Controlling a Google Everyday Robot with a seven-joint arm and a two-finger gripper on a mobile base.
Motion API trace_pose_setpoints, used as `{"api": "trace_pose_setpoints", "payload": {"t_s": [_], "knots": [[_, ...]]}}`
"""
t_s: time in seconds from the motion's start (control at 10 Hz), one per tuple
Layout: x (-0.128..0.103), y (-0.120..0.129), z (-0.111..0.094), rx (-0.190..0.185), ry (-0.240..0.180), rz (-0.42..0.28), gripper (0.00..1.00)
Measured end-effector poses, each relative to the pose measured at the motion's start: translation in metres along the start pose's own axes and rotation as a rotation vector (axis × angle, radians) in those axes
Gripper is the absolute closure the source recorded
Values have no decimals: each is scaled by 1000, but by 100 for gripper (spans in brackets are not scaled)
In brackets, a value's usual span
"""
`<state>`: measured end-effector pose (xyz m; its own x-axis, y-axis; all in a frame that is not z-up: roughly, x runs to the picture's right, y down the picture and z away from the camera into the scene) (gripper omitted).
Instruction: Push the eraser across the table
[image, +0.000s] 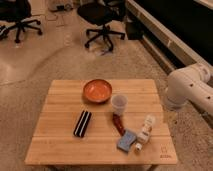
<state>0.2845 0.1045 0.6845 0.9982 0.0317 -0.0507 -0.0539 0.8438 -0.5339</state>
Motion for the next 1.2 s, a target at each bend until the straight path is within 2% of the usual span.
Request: {"api": "trace_pose_setpoints", "payload": {"t_s": [0.2,0.3,0.4,0.5,0.6,0.9,1.2], "knots": [[0,0,0,-2,0,-1,35],[-1,3,2,-19,3,-12,35],[-10,8,7,-56,-1,-40,35],[-22,10,10,-77,-10,-68,35],[-41,9,13,-103,-20,-108,35],[-97,-4,21,-141,-54,-177,35],[-165,-4,32,-178,-129,-253,35]]}}
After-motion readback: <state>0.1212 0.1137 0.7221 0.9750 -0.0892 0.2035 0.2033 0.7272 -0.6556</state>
